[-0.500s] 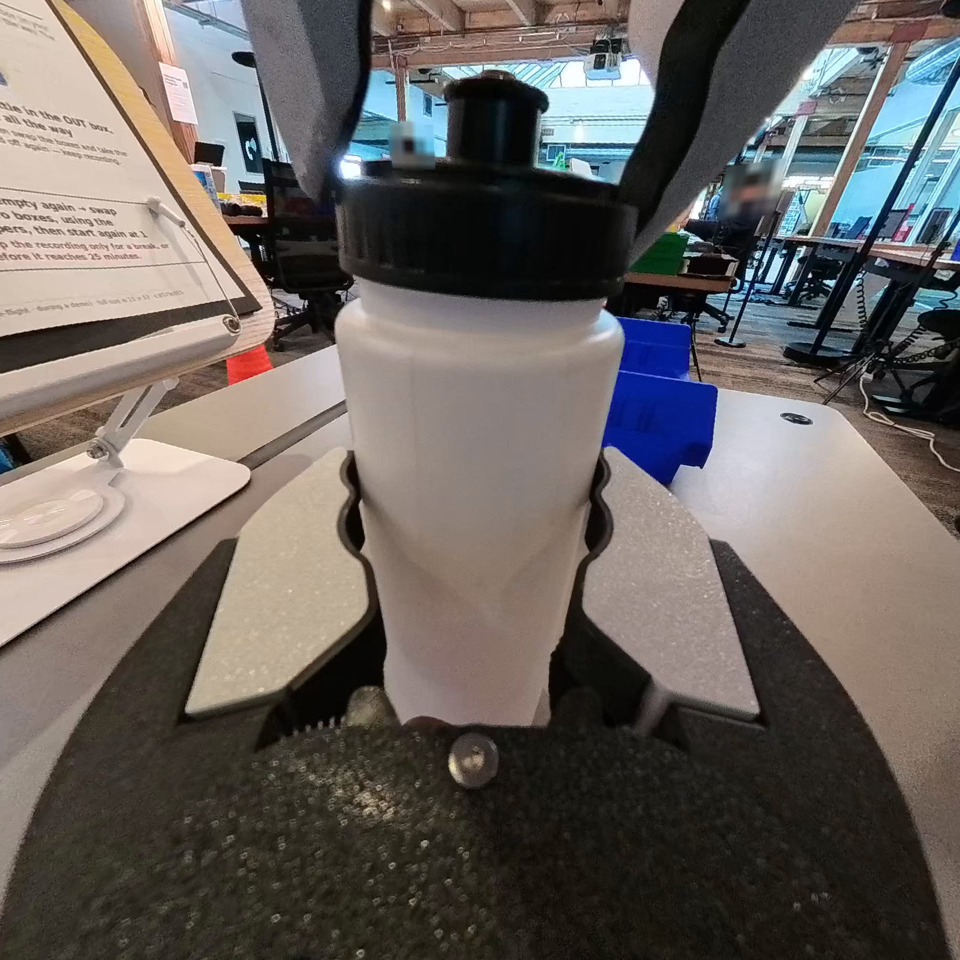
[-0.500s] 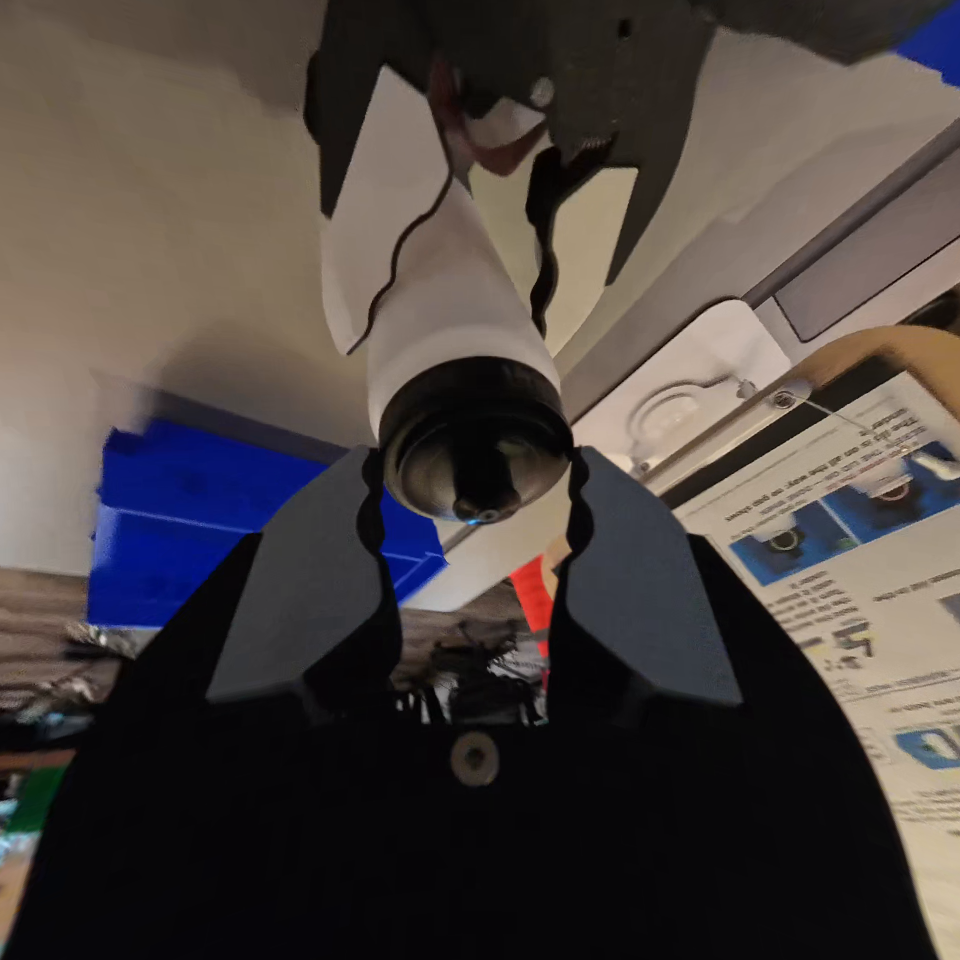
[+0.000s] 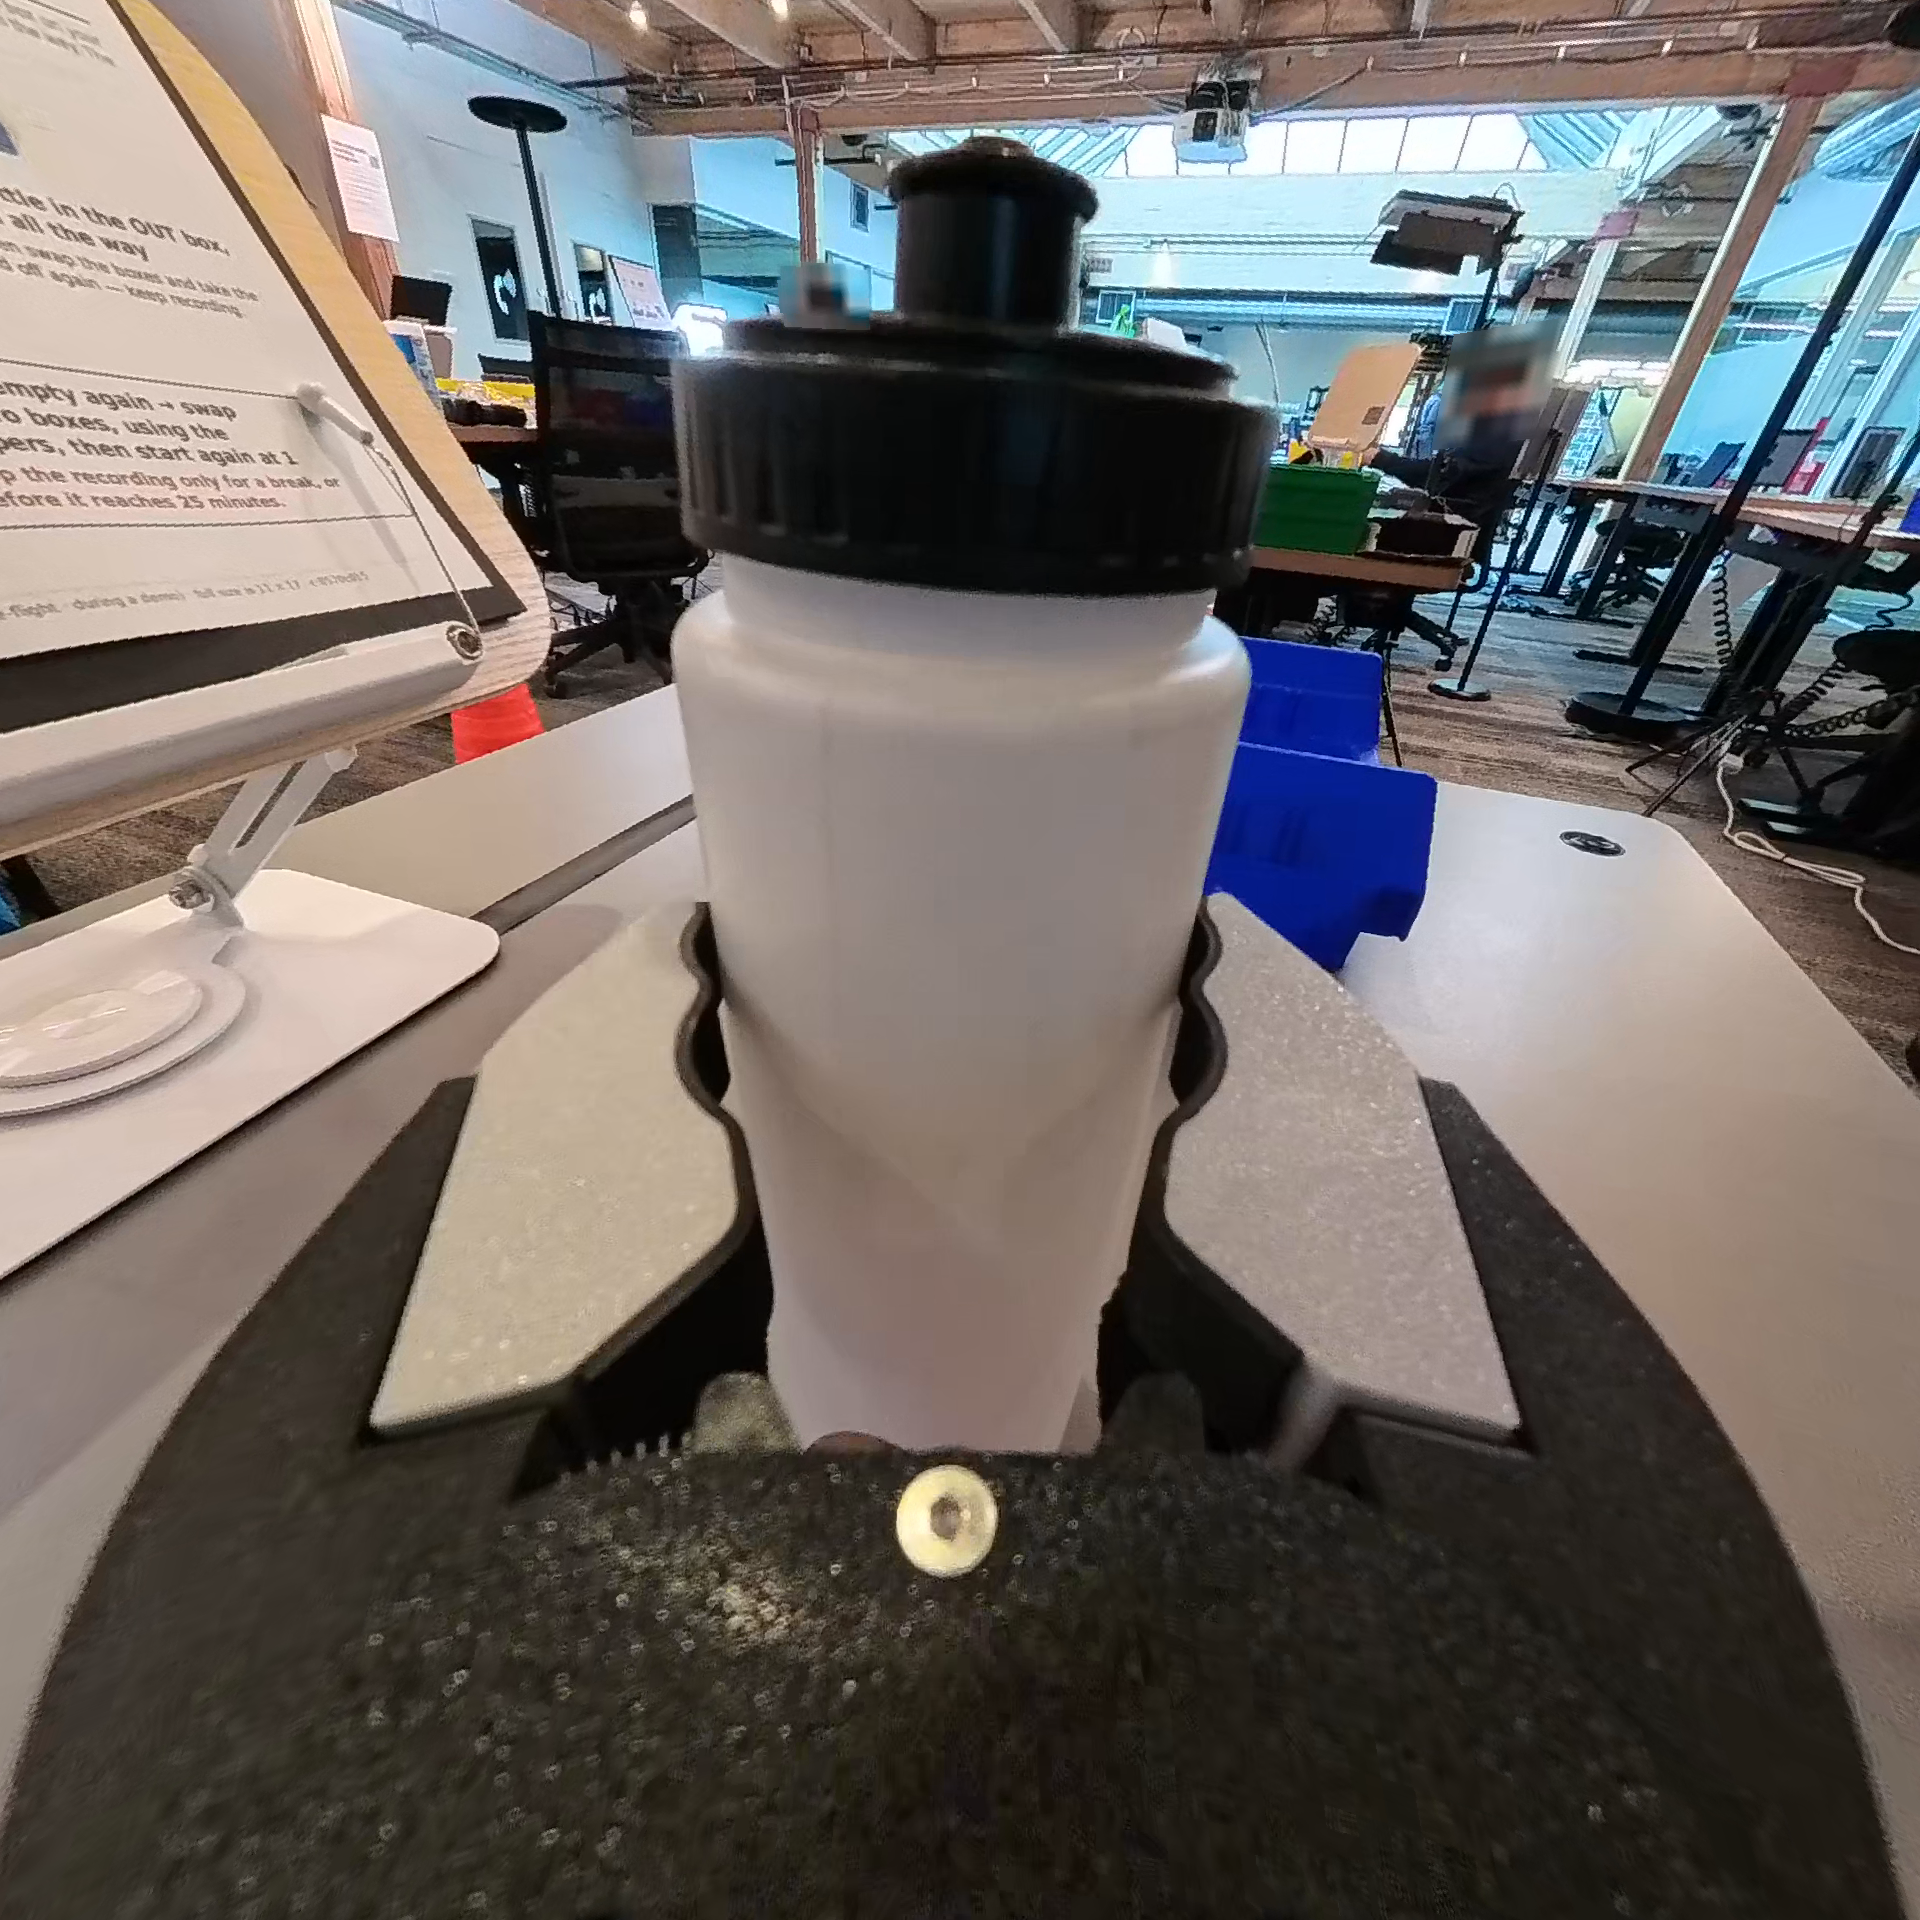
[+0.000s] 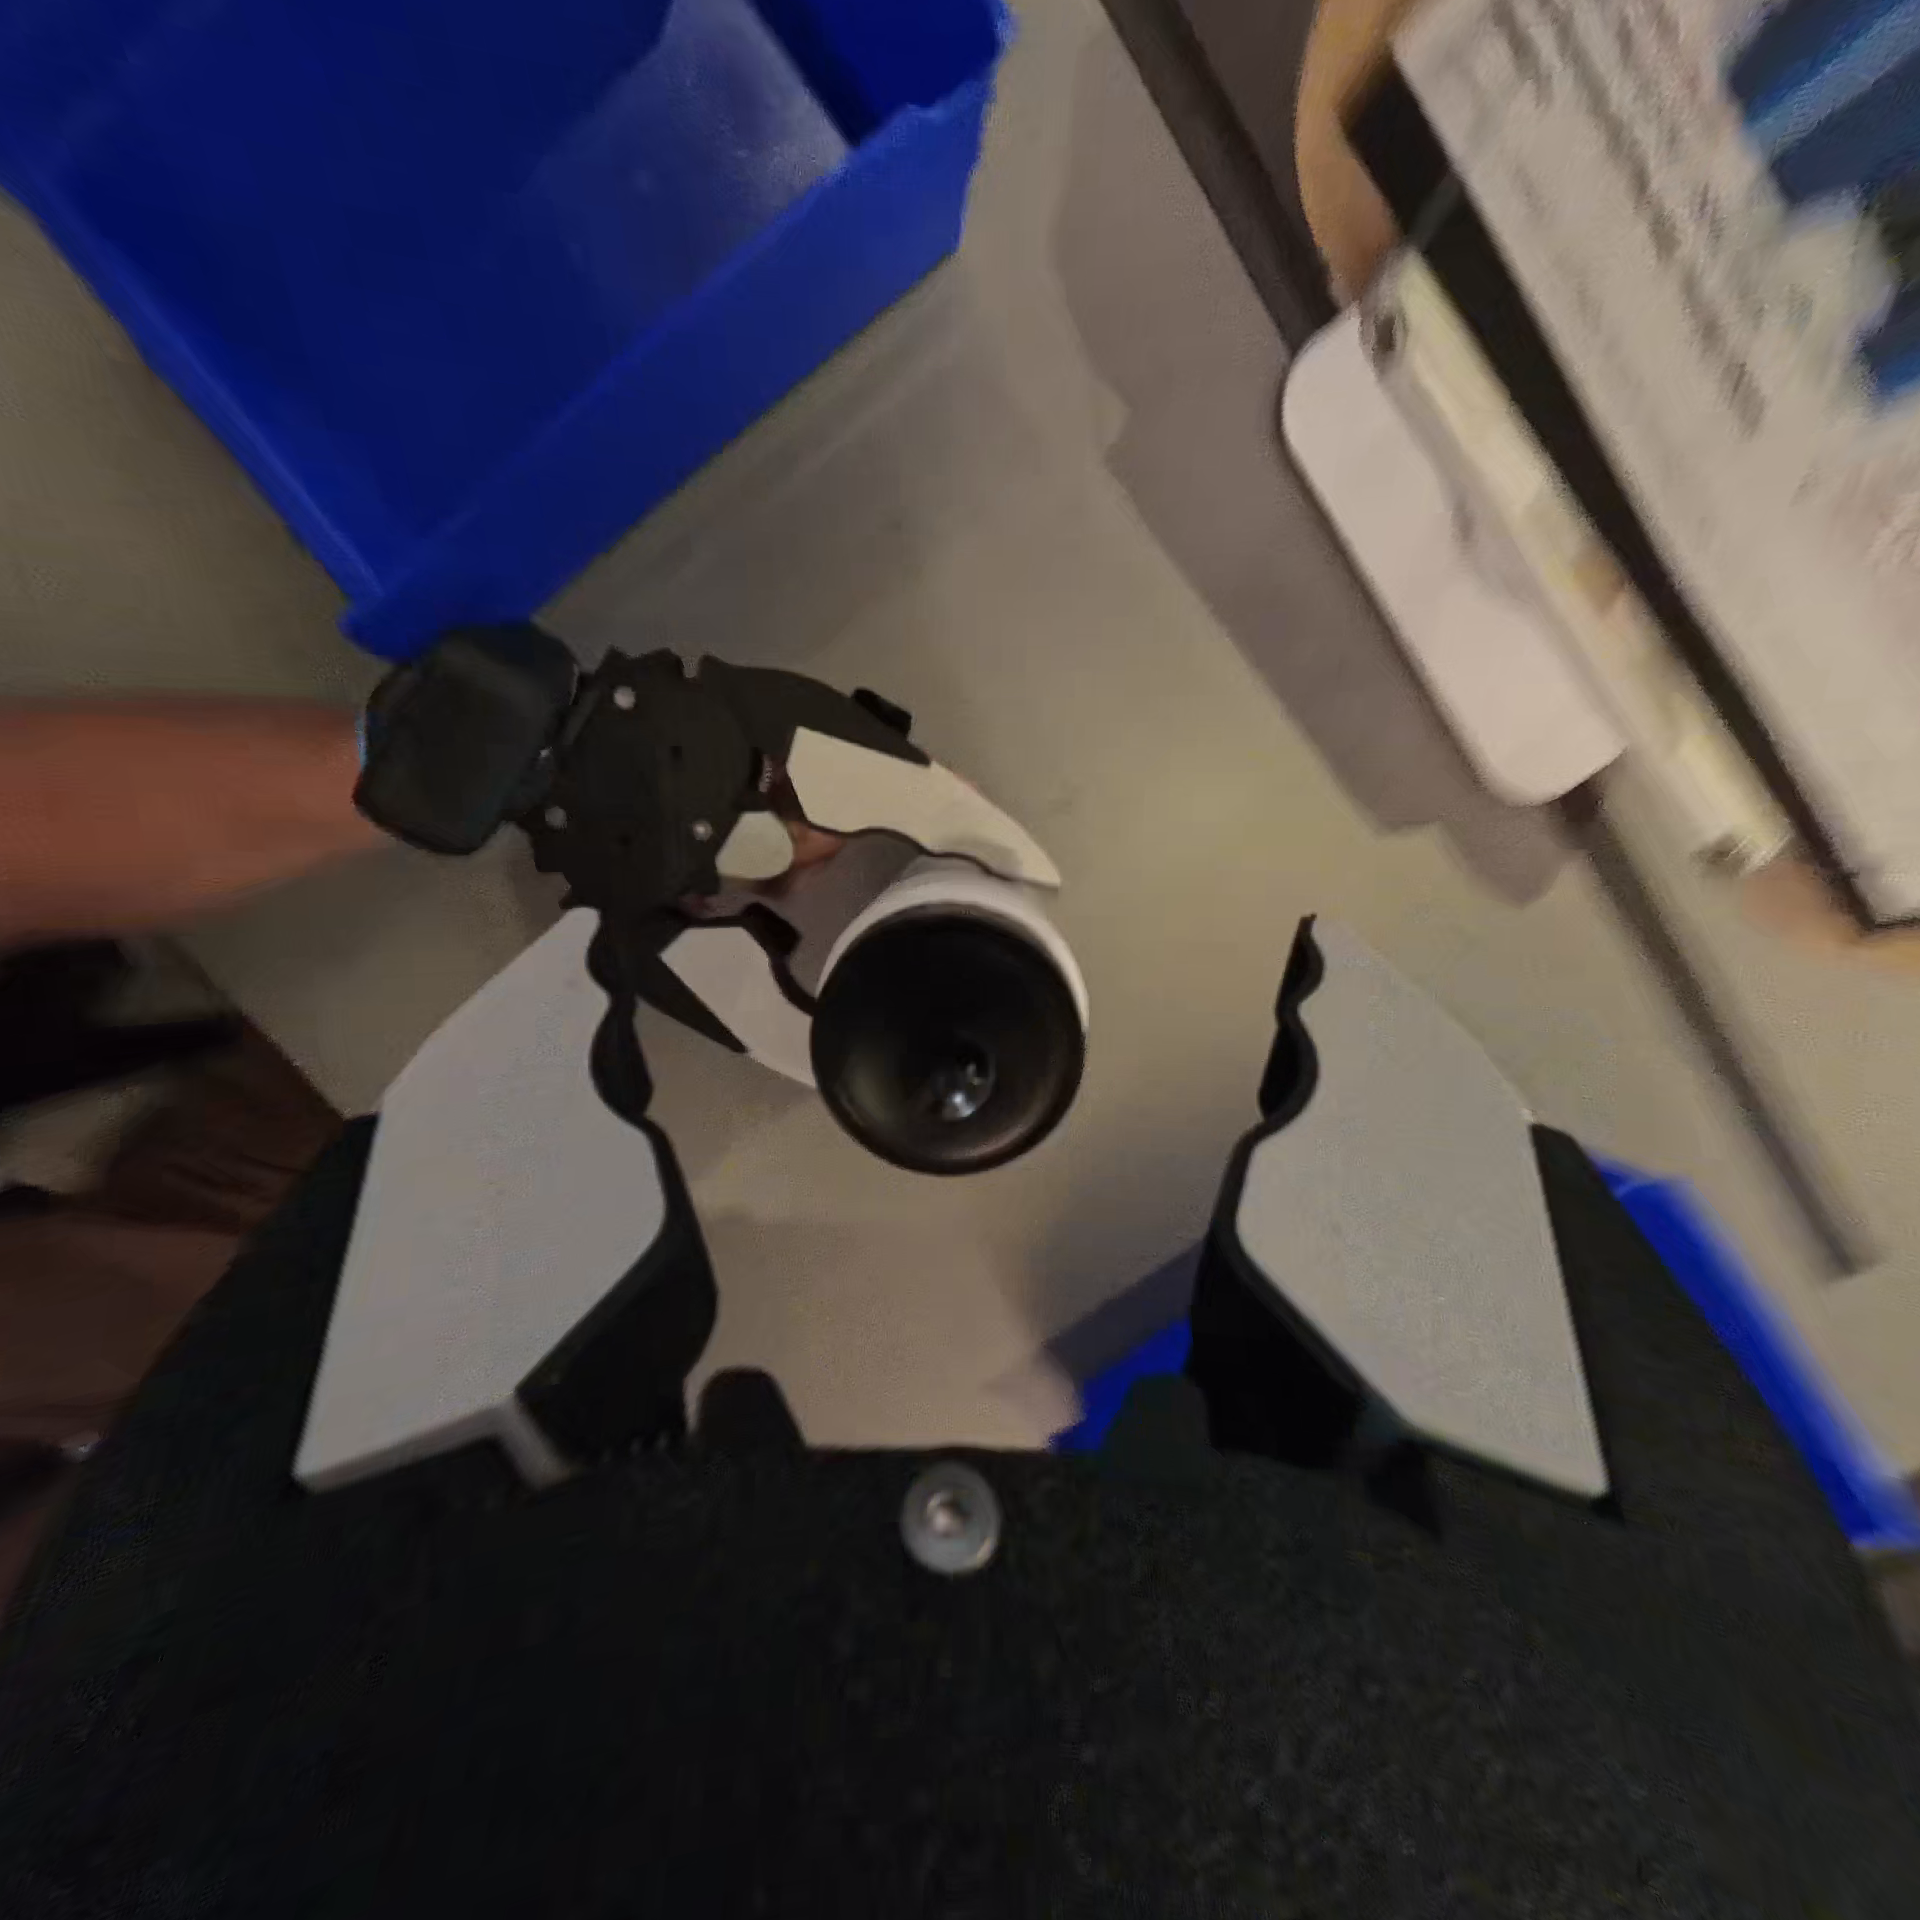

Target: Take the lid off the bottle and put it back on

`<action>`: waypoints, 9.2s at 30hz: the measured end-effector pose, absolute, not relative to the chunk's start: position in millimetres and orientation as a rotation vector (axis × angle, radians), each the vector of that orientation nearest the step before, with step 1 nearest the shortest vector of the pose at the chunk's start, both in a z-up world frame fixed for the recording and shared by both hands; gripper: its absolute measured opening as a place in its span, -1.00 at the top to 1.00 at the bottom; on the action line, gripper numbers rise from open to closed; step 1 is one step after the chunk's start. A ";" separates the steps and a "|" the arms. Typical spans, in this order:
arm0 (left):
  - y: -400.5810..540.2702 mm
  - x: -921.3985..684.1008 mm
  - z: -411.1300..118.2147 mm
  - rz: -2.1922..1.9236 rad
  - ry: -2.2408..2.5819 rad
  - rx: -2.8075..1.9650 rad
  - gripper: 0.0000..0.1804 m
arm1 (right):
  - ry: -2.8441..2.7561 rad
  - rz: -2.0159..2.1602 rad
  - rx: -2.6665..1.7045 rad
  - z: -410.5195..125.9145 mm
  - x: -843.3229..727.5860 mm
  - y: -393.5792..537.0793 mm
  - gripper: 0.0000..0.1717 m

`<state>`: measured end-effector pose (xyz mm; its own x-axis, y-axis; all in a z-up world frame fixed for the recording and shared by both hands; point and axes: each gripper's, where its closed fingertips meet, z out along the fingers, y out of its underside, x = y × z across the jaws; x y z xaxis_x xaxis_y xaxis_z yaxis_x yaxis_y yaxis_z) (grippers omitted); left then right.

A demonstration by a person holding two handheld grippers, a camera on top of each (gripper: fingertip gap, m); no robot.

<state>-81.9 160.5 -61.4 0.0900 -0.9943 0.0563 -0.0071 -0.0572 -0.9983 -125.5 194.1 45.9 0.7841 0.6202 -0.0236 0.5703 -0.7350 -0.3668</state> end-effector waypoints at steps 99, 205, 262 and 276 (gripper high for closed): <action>36.7 -197.3 -81.2 -1.223 0.640 -1.667 0.12 | -0.639 0.822 -1.637 -67.5 -117.6 173.1 -0.16; 49.9 -312.2 -118.1 -0.544 0.529 -1.832 0.13 | 0.031 -0.160 -1.851 -110.3 163.9 -51.3 0.32; 99.1 -259.7 -87.2 -0.224 0.399 -1.922 0.98 | -0.039 0.125 -1.924 -113.0 -74.4 55.0 0.87; 75.3 -307.7 -85.8 -0.658 0.401 -1.953 0.25 | -0.312 0.345 -1.890 -113.6 -106.7 41.4 0.56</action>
